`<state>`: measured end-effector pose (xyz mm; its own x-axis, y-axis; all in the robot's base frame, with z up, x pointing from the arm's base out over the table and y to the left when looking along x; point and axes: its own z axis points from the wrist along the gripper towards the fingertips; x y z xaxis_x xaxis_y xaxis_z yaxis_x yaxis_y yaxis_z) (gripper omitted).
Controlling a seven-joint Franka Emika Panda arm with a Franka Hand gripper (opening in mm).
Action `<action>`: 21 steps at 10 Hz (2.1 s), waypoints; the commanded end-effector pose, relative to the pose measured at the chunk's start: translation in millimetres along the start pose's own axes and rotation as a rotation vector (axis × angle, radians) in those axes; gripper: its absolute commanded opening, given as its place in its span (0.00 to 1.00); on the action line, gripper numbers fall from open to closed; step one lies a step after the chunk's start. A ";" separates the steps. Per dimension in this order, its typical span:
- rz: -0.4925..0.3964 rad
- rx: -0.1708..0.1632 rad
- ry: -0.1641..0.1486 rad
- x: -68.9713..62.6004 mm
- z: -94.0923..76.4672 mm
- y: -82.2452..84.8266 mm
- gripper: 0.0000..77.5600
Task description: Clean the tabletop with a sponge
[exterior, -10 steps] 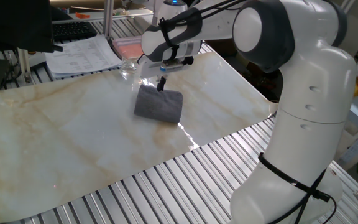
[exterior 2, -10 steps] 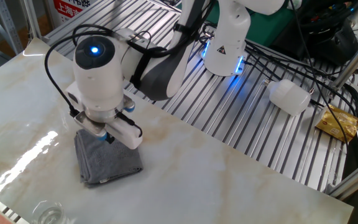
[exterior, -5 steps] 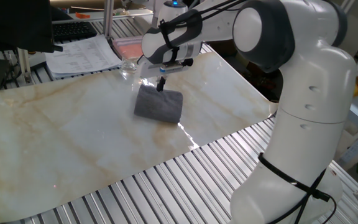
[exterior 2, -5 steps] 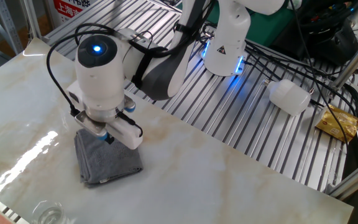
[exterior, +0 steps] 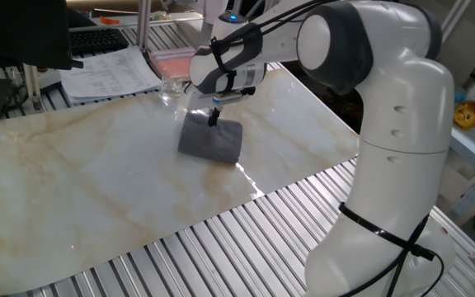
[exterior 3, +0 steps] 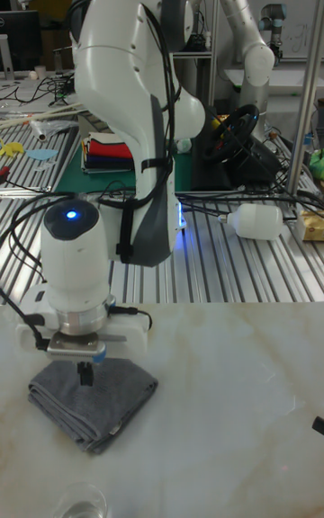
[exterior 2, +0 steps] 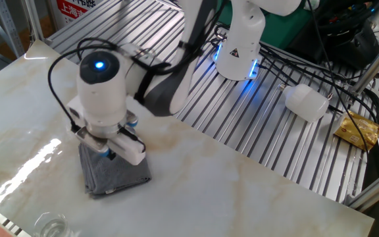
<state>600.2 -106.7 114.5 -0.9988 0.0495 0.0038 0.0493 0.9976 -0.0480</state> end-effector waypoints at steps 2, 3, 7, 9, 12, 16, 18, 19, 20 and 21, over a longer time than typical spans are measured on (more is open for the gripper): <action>0.014 -0.008 0.002 -2.7 14.8 -7.4 0.00; 0.016 -0.008 0.001 -1.7 16.1 -7.2 0.00; 0.007 -0.014 0.007 3.0 19.9 -7.8 0.00; 0.018 -0.018 0.006 3.0 19.5 -8.2 0.00; 0.020 -0.033 0.010 3.0 19.0 -10.2 0.00; 0.003 -0.033 0.018 2.6 19.9 -11.9 0.00; -0.002 -0.042 0.021 2.5 20.1 -12.7 0.00; -0.002 -0.042 0.021 2.5 20.1 -12.7 1.00; -0.002 -0.042 0.021 2.5 20.1 -12.7 1.00; -0.002 -0.042 0.021 2.5 20.1 -12.7 1.00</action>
<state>596.0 -119.1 93.9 -0.9985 0.0492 0.0254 0.0489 0.9987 -0.0122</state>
